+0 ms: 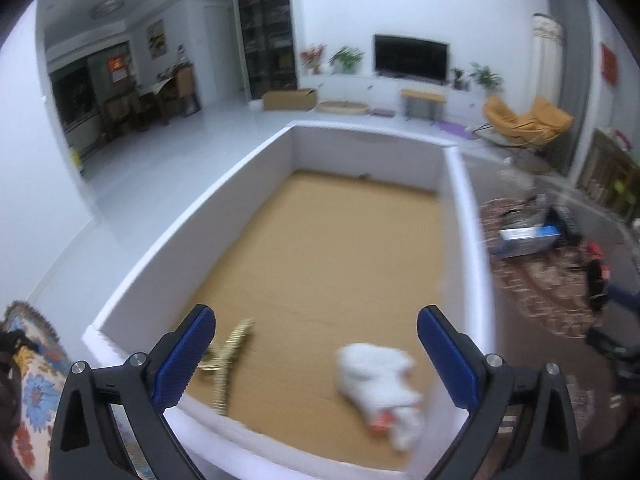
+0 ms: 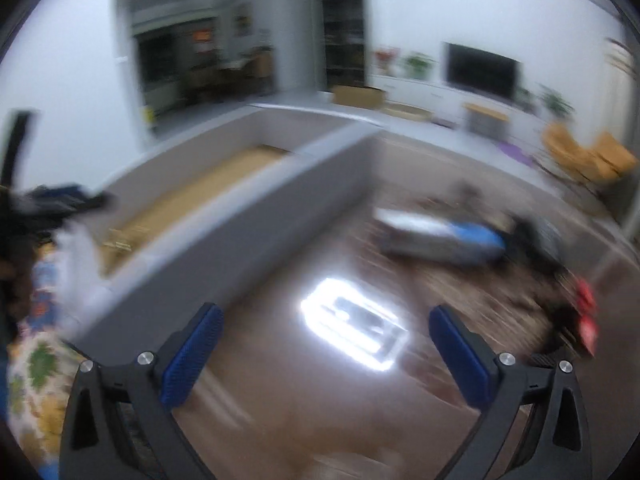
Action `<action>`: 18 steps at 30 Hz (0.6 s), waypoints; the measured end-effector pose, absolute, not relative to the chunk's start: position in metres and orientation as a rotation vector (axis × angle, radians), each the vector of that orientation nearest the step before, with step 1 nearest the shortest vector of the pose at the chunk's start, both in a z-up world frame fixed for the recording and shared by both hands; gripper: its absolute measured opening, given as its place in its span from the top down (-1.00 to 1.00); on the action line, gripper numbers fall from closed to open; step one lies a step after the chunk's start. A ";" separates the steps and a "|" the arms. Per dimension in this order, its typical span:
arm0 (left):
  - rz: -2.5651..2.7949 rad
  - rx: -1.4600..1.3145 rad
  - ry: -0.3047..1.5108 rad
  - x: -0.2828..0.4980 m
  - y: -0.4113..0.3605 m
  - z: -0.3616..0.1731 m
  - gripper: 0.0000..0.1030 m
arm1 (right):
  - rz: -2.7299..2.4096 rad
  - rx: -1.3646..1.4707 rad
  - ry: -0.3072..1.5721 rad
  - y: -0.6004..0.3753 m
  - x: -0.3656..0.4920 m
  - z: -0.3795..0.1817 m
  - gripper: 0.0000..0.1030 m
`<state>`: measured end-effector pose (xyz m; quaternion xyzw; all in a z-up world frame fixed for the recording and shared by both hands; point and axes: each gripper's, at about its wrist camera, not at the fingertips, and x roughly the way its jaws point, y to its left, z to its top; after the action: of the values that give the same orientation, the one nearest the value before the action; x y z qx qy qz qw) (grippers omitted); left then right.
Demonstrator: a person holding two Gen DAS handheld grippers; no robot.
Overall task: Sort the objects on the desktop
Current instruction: 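Return both tools from the bin to the table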
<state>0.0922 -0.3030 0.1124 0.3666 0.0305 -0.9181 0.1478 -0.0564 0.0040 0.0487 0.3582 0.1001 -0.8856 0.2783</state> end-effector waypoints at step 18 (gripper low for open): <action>-2.949 1.406 -0.177 0.036 -0.042 0.061 -1.00 | -2.689 1.341 0.113 0.212 -0.100 -0.034 -0.99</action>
<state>0.0365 -0.0423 0.0607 0.4289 -0.0540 -0.8994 -0.0651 -0.1003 0.2123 -0.0340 0.4450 0.0375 -0.8922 0.0670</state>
